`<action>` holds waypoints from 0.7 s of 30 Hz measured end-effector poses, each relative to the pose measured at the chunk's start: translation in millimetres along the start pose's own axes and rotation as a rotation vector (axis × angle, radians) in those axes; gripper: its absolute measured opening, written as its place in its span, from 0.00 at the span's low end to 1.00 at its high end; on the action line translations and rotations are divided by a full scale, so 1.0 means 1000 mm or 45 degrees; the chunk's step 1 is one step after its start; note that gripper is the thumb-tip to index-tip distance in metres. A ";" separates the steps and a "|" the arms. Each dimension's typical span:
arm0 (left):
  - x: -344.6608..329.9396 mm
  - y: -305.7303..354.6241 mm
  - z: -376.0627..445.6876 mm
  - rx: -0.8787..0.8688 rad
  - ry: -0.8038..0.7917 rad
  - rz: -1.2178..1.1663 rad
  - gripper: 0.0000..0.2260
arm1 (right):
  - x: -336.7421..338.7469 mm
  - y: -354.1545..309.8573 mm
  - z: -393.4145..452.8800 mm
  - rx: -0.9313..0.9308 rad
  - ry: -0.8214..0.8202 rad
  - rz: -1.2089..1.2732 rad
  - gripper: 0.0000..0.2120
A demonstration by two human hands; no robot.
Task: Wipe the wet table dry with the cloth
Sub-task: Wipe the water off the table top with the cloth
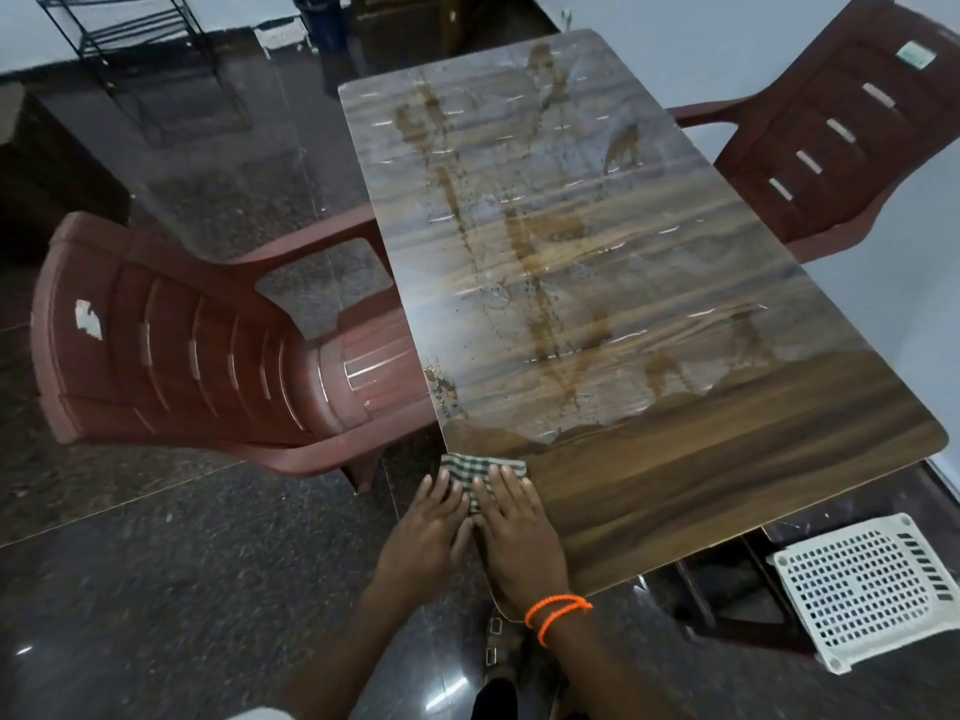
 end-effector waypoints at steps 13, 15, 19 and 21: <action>0.010 0.037 0.113 0.050 -0.110 0.045 0.20 | 0.030 0.074 0.043 -0.252 0.085 -0.040 0.24; 0.018 0.021 0.125 0.079 -0.078 0.051 0.20 | 0.029 0.070 0.067 -0.250 0.103 -0.022 0.24; 0.032 -0.020 0.138 0.180 0.019 0.000 0.19 | 0.021 0.049 0.112 -0.173 0.090 -0.010 0.25; 0.036 -0.040 0.137 0.257 0.067 -0.043 0.17 | 0.018 0.036 0.128 -0.148 0.059 -0.024 0.25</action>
Point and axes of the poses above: each hand's wrist, its own z-axis towards the middle knuckle, its own x-axis out of the back of the hand, y = z × x, the point moved 4 cm from there along z, towards the middle knuckle
